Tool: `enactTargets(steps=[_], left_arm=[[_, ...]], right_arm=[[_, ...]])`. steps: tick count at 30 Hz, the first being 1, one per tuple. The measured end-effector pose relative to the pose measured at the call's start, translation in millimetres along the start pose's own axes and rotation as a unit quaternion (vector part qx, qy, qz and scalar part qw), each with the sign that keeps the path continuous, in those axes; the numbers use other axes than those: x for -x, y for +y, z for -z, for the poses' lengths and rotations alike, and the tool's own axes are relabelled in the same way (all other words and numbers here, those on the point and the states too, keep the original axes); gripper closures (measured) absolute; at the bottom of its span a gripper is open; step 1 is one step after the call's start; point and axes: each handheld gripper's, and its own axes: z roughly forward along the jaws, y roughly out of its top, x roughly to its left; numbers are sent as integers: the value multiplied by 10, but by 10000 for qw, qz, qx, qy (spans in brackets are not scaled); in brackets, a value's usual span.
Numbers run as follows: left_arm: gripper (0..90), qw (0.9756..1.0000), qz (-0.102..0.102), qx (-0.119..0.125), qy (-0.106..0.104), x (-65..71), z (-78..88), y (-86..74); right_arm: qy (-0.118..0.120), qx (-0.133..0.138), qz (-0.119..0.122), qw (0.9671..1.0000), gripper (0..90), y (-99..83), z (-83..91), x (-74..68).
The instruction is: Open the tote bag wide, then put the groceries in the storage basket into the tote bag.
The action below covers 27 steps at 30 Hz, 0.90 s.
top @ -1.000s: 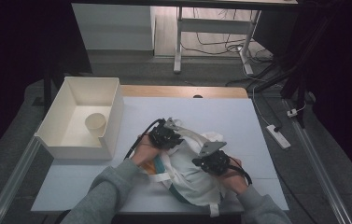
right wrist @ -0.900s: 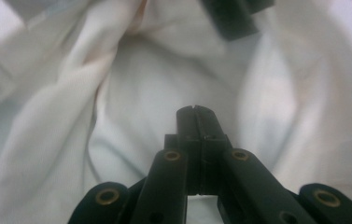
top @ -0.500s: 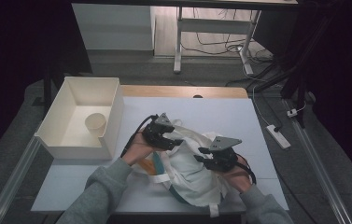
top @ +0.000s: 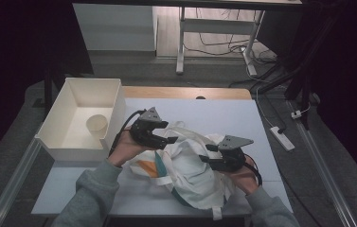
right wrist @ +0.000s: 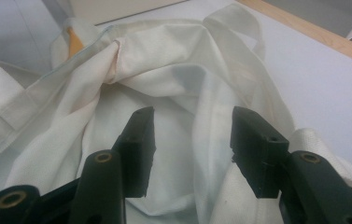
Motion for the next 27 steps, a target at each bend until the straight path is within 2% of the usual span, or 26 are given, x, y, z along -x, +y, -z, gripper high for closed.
enactTargets(steps=[13,17,23,27], left_arm=[[287,9993,135,185,294,-118,339,-35],[283,9986,212,299,382,-171,438,-49],[282,9975,316,325,544,-259,546,-83],[283,9962,327,346,732,-310,638,-101]], right_arm=[[-99,-39,30,9999,503,-9,11,3],[-108,-90,20,9999,503,-13,8,-1],[-215,-76,-48,9997,508,-30,4,18],[-276,-45,-92,9996,510,-29,15,25]])
